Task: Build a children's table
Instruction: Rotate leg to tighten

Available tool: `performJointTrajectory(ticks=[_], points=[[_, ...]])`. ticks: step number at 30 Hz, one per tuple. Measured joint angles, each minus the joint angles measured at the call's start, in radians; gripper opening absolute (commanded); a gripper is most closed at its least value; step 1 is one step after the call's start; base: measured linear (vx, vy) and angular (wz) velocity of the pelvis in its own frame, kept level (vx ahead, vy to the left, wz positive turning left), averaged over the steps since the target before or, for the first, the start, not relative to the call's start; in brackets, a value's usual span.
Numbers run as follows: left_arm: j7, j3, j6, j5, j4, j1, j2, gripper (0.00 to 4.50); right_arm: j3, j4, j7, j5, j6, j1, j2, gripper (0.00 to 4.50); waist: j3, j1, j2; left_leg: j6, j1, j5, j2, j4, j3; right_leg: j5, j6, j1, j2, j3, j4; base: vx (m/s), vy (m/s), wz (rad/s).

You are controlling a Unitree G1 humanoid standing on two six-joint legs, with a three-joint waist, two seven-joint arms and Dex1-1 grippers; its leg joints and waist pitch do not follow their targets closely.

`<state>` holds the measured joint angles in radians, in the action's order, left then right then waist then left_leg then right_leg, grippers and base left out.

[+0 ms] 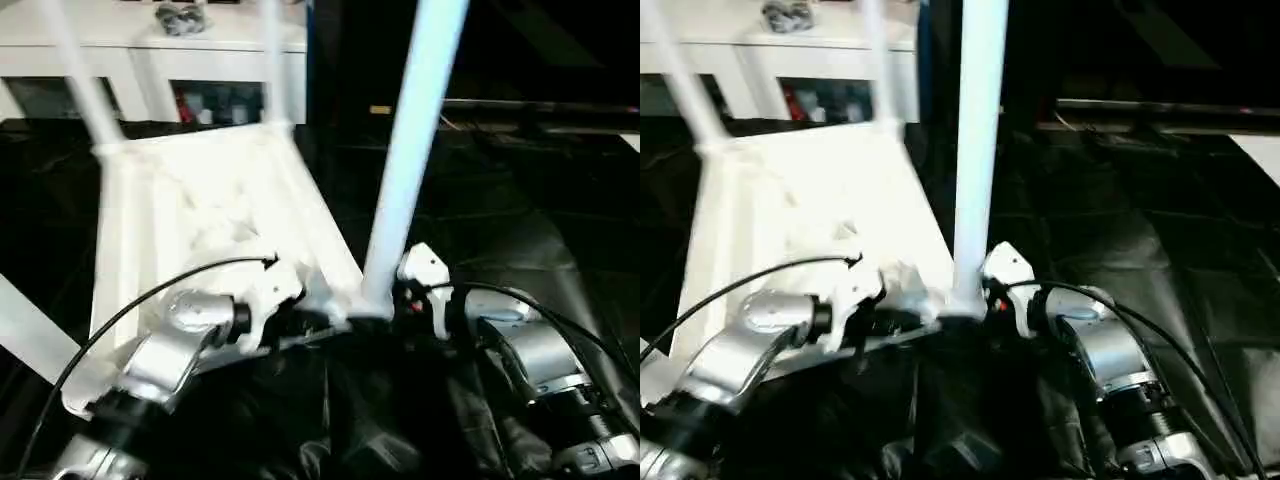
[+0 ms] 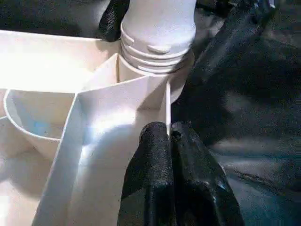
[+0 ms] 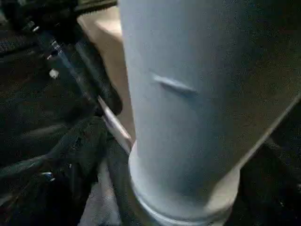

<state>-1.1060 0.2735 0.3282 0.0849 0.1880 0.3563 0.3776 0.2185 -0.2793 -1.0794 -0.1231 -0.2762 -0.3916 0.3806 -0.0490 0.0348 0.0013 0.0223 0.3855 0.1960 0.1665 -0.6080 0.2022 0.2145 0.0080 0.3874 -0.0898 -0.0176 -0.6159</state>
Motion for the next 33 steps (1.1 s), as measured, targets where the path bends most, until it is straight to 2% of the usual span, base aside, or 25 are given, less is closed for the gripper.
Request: performJointTrajectory(ticks=[4, 6, 8, 12, 17, 21, 23, 26, 30, 33], points=[[-0.05, 0.0, 0.001, 0.026, -0.017, -0.013, 0.027, 0.0, 0.018, 0.002, -0.056, -0.015, 0.001, -0.001, 0.02, 3.49, 0.0, 0.0, 0.0, 0.0, 0.0, 0.0, 0.0, 0.0, 0.0, 0.0, 0.0, 0.0, 0.0, 0.0, 0.0, 0.0, 0.0, 0.0], [-0.072, 0.001, 0.002, 0.038, -0.018, -0.017, 0.038, 0.0, 0.027, 0.003, -0.071, -0.023, 0.001, -0.001, 0.027, 3.41, 0.0, 0.001, 0.0, 0.0, 0.0, 0.0, 0.0, 0.0, 0.0, 0.0, 0.0, 0.0, 0.0, 0.0, 0.0, 0.0, 0.0, 0.0], [-0.087, 0.002, 0.002, 0.041, -0.018, -0.019, 0.045, 0.0, 0.032, 0.005, -0.087, -0.024, 0.001, -0.001, 0.03, 3.06, 0.0, 0.001, 0.0, 0.0, 0.0, 0.0, 0.0, 0.0, 0.0, 0.0, 0.0, 0.0, 0.0, 0.0, 0.0, 0.0, 0.0, 0.0], [-0.119, 0.002, 0.002, 0.052, -0.018, -0.021, 0.063, 0.0, 0.051, 0.025, -0.106, -0.023, 0.001, 0.002, 0.042, 2.83, 0.0, 0.002, 0.0, 0.0, 0.0, 0.0, 0.0, 0.0, 0.0, 0.0, 0.0, 0.0, 0.0, 0.0, 0.0, 0.0, 0.0, 0.0], [-0.106, 0.002, 0.0, 0.047, -0.018, -0.026, 0.061, 0.0, 0.044, 0.037, -0.079, -0.023, 0.004, 0.034, 0.017, 2.74, 0.0, 0.002, 0.0, 0.0, 0.0, 0.0, 0.0, 0.0, 0.0, 0.0, 0.0, 0.0, 0.0, 0.0, 0.0, 0.0, 0.0, 0.0], [-0.021, -0.008, 0.0, 0.021, -0.014, -0.024, 0.03, 0.0, 0.008, 0.018, 0.037, -0.008, -0.005, 0.038, -0.035, 2.72, 0.0, -0.004, 0.0, 0.0, -0.002, 0.0, 0.0, 0.0, 0.0, -0.002, -0.003, -0.001, 0.0, 0.0, -0.001, 0.0, 0.0, 0.0], [0.076, -0.021, 0.008, -0.013, 0.017, -0.001, -0.024, 0.0, -0.041, -0.022, 0.184, 0.01, -0.008, 0.031, -0.104, 2.72, 0.0, -0.012, 0.0, 0.001, -0.003, -0.001, 0.0, -0.001, 0.0, -0.004, -0.004, -0.001, 0.0, 0.0, -0.001, 0.0, 0.0, 0.0], [0.156, -0.022, 0.023, -0.035, 0.025, 0.008, -0.062, 0.0, -0.061, -0.057, 0.298, 0.02, -0.021, 0.01, -0.15, 2.72, 0.0, -0.03, 0.0, 0.001, -0.004, -0.001, 0.0, 0.0, 0.0, -0.004, -0.004, -0.001, 0.0, 0.001, 0.0, 0.0, 0.0, 0.0], [0.301, -0.031, 0.052, -0.082, 0.067, 0.046, -0.151, 0.0, -0.124, -0.134, 0.534, 0.056, -0.022, -0.04, -0.269, 2.72, 0.0, -0.046, 0.0, 0.002, -0.002, -0.001, 0.0, 0.0, 0.0, -0.008, -0.003, 0.001, 0.0, 0.001, 0.0, 0.0, 0.0, 0.0], [0.362, -0.03, 0.061, -0.102, 0.072, 0.053, -0.187, 0.0, -0.14, -0.153, 0.62, 0.065, -0.016, -0.052, -0.301, 2.72, 0.001, -0.049, 0.002, 0.002, -0.002, -0.001, 0.0, 0.0, 0.0, -0.009, -0.002, 0.001, 0.0, 0.001, 0.001, 0.0, 0.0, 0.0]])
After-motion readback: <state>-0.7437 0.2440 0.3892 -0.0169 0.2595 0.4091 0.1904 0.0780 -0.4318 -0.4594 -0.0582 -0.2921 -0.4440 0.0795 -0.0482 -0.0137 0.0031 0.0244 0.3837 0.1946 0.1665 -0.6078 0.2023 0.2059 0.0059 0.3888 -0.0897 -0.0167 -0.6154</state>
